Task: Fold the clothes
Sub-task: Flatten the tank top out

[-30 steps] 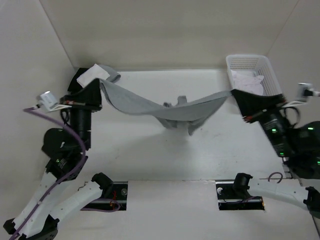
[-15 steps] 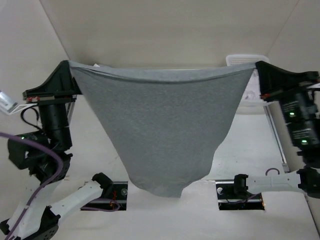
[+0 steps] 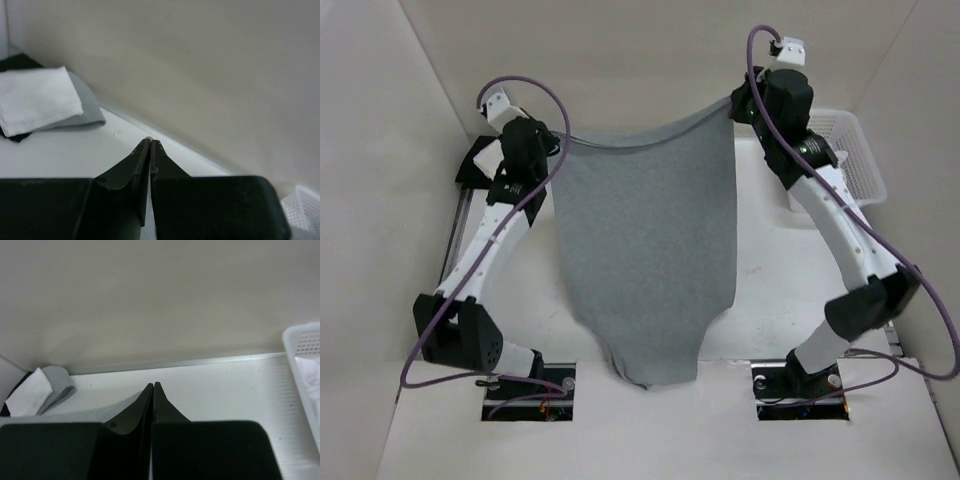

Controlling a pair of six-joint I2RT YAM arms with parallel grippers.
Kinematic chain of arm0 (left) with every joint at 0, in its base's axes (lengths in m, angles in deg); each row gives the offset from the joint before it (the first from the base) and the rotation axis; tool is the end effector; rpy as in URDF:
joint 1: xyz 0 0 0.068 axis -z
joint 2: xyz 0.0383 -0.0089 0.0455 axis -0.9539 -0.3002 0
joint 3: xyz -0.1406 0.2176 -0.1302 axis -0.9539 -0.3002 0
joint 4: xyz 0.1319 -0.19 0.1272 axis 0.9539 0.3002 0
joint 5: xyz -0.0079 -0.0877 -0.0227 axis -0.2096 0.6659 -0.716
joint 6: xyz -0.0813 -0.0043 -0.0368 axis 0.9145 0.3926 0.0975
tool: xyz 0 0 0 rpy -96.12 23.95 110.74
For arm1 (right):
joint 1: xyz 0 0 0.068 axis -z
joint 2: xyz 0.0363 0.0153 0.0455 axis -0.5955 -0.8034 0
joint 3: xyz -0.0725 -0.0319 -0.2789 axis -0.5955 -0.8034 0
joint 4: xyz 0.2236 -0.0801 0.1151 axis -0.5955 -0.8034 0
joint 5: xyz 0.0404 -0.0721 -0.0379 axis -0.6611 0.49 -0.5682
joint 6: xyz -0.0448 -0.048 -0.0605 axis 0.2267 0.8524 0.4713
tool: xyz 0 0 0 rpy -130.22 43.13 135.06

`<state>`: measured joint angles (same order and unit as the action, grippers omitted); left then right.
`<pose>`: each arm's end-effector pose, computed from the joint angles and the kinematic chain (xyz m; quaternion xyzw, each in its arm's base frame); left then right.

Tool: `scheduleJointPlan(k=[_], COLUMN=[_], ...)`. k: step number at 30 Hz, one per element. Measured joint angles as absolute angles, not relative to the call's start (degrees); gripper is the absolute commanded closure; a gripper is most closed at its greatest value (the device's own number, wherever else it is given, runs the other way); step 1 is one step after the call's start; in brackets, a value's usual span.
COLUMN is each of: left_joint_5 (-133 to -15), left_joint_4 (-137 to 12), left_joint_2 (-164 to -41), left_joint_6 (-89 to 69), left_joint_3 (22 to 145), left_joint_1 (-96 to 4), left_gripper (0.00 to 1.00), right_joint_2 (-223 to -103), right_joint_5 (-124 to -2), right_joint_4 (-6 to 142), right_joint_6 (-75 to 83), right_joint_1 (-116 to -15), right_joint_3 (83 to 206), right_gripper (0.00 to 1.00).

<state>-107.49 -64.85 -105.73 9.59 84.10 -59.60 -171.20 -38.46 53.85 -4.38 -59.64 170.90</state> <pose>0.3589 -0.0472 0.4233 -0.2651 0.6618 -0.1126 0.6921 0.3716 0.1338 0.5043 0.0507 0.7161 0.1272 0.6845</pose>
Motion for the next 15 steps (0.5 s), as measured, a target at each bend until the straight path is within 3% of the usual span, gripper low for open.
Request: scheduleJointPlan(k=[4, 10, 15], left_joint_5=[-102.36, -97.77, -96.41], left_joint_4=[-58.88, -60.41, -62.73], left_joint_2=[-111.26, -110.08, -104.59], left_joint_6=[12.76, 13.35, 12.87], left_joint_3=[92.95, 109.85, 112.71], left_joint_1=[-63.29, -64.71, -66.38], left_gripper=[0.98, 0.98, 0.98], right_joint_2=[-180.14, -181.80, -175.11], right_joint_5=[-43.05, -46.07, -46.64], right_joint_4=[46.51, 42.18, 43.05], right_joint_6=[-6.93, -7.98, -8.22], right_joint_1=[-57.69, -57.60, -57.60], right_joint_3=[184.95, 208.51, 210.31], right_gripper=[1.00, 1.00, 1.00])
